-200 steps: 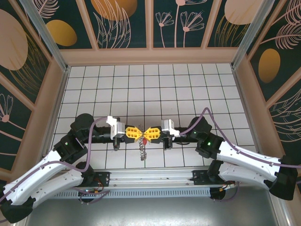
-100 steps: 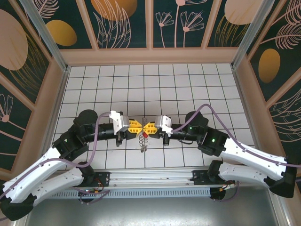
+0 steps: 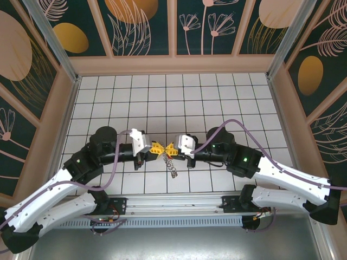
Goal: Put the keys on the keyring
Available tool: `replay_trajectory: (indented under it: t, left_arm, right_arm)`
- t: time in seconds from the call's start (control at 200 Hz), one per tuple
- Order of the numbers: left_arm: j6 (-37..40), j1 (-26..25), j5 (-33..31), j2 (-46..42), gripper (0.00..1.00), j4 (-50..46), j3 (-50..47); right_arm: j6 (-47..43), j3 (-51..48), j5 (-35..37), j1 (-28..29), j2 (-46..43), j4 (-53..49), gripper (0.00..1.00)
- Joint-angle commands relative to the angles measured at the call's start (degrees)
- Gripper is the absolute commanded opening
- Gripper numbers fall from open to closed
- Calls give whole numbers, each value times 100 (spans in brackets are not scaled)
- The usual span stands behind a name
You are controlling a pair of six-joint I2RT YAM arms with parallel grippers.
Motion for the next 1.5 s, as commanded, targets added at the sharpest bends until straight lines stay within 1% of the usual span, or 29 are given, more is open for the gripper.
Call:
replay_trajectory:
  t: [0.0,0.05,0.225,0.355,0.42,0.46,0.541,0.666,0.736,0.806,0.881,0.921,0.976,1.111,1.231,1.376,1.436,1.491]
  left_arm:
    - [-479,8,616,-239,0,1172,-208]
    - [-592,5,758,-279,0,1418,-298]
    - [-844,8,1090,-338,0,2051,-550]
    - [-1004,9,1228,-319,0,2485,-739]
    - [-1028,6,1213,-269,0,2594,-799]
    - [-1019,6,1168,-249,0,2558,-799]
    - [-873,8,974,-185,0,2181,-671]
    - [-462,4,480,-7,0,979,-182]
    - [-236,11,284,133,5,336,101]
    - [-88,3,223,261,8,-138,322]
    - [8,3,227,385,9,-461,501]
    - [66,4,259,467,6,-615,580]
    - [119,6,275,580,0,-767,668]
    - [191,5,411,718,0,-880,711]
    - [63,6,563,517,0,-506,506]
    - [-345,9,767,-25,0,549,1]
    - [-531,3,860,-214,0,1024,-202]
    - [-647,3,947,-318,0,1328,-328]
  right_arm:
    - [-24,-219,-522,63,-194,606,11]
    - [11,-323,-660,65,-243,752,14]
    - [47,-446,-971,64,-308,1018,14]
    - [57,-464,-988,64,-274,1113,7]
    - [65,-466,-917,55,-264,1145,0]
    - [68,-452,-832,47,-272,1133,0]
    - [74,-375,-510,30,-281,993,0]
    - [-108,-5,230,2,-94,255,0]
    - [-271,227,524,3,82,-188,0]
    - [-391,428,741,8,242,-530,0]
    - [-484,590,855,3,383,-777,0]
    - [-525,653,858,3,428,-845,0]
    - [-572,722,845,6,470,-906,0]
    - [-678,858,918,36,549,-1029,0]
    - [-608,716,810,39,414,-854,0]
    - [-357,259,357,44,91,-310,0]
    - [-251,66,148,36,-46,-23,6]
    - [-178,-52,-7,24,-137,168,9]
